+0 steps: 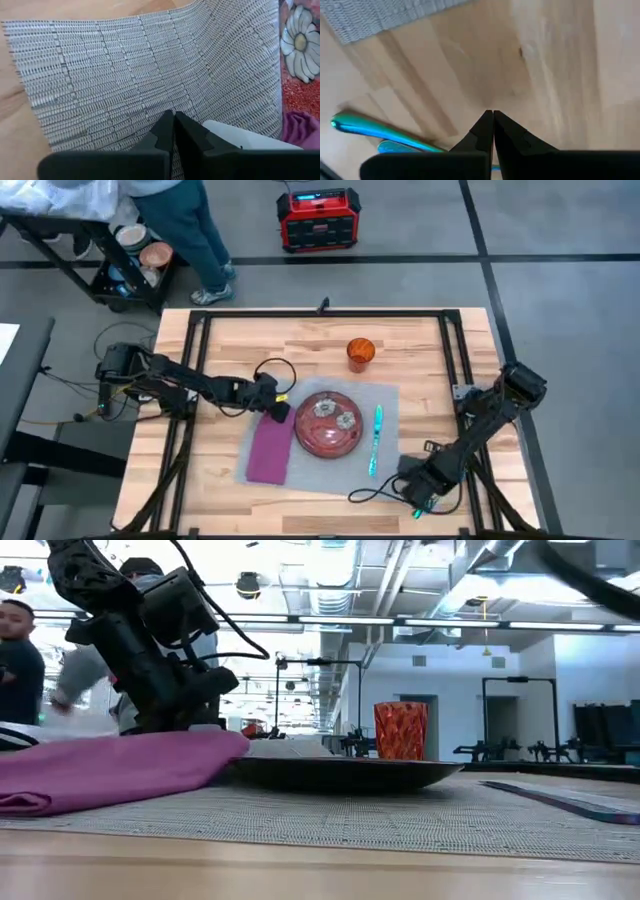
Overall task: Set table place
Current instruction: Put the blue spoon on the table mat
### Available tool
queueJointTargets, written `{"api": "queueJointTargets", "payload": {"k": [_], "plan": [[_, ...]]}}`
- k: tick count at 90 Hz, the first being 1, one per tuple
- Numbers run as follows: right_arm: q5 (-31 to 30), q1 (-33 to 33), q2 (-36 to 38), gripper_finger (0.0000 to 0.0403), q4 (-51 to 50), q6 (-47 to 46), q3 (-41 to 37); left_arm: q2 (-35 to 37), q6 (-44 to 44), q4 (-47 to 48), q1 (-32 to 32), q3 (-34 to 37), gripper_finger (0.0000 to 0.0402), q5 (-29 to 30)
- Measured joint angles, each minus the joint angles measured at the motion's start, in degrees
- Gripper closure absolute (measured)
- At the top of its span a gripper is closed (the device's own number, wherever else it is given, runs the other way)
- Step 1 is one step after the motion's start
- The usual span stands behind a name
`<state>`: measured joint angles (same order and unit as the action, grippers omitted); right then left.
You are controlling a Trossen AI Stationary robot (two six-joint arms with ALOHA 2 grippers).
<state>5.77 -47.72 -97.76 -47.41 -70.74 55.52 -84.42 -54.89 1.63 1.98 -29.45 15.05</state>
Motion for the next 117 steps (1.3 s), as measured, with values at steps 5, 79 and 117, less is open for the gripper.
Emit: {"api": "queueJointTargets", "payload": {"k": [5,79,117], "plan": [[0.8,0.0,0.3,0.0399,-0.1,-2.0,-0.3,0.0,0.0,-0.1,0.0,0.0,0.0401,0.0],[-8.8,1.0,11.3,0.0222,2.6,-27.0,-5.1,14.2,18.5,36.2,-3.7,-15.4,0.0402,-5.6],[-20.2,-8.9,11.2,0.0238,10.3,-55.0,-3.9,14.5,4.3,34.9,7.4,-15.2,0.0401,-6.4]]}}
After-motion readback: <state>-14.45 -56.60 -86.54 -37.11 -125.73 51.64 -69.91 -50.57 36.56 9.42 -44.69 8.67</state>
